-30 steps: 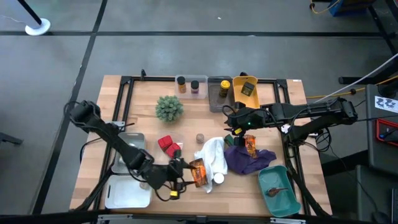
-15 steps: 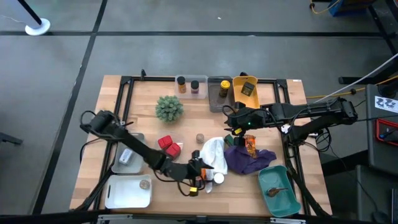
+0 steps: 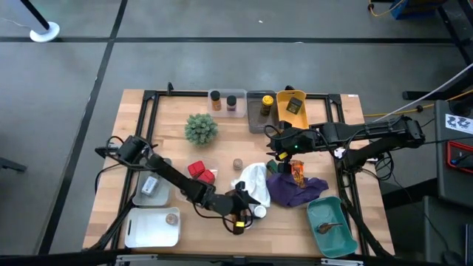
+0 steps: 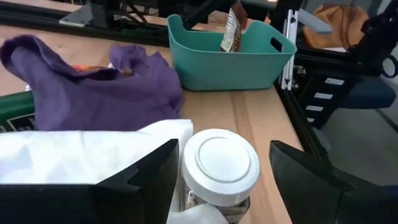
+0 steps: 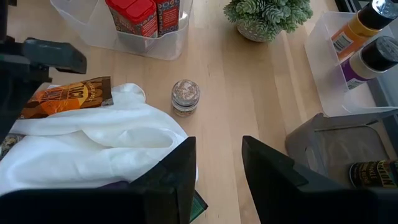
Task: Sort spices by type
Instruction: Put the white seasoning bottle into the gray bin
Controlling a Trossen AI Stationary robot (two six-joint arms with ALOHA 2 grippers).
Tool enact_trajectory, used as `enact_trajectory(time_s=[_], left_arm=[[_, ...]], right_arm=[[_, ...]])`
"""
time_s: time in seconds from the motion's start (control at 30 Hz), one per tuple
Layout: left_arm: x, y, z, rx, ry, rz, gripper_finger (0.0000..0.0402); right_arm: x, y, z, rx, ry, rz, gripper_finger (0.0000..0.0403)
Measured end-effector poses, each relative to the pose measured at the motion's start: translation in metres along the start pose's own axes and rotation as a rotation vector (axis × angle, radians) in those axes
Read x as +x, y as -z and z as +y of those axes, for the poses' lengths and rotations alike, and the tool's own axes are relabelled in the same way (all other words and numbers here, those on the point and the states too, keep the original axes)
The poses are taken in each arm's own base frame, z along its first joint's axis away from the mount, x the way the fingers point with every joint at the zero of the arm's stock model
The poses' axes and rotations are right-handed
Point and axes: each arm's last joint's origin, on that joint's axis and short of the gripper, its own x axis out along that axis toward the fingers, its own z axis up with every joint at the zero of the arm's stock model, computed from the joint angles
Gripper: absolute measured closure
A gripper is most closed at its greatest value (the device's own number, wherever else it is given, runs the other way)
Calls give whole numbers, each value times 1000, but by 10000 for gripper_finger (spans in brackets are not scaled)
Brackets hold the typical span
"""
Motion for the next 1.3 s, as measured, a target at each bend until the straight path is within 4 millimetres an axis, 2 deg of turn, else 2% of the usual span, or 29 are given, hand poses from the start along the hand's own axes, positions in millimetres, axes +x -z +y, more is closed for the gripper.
enact_trajectory(time_s=[0.6,1.0,1.3], left_arm=[[4,-3,11,-42,-28,-3,168],[5,-12,6,16,-20,-18,108],[4,-5,5,-13,-33,43,106]], right_arm=[[0,0,0,0,0,1,272],[0,0,0,0,0,1,272],[0,0,0,0,0,1,272]])
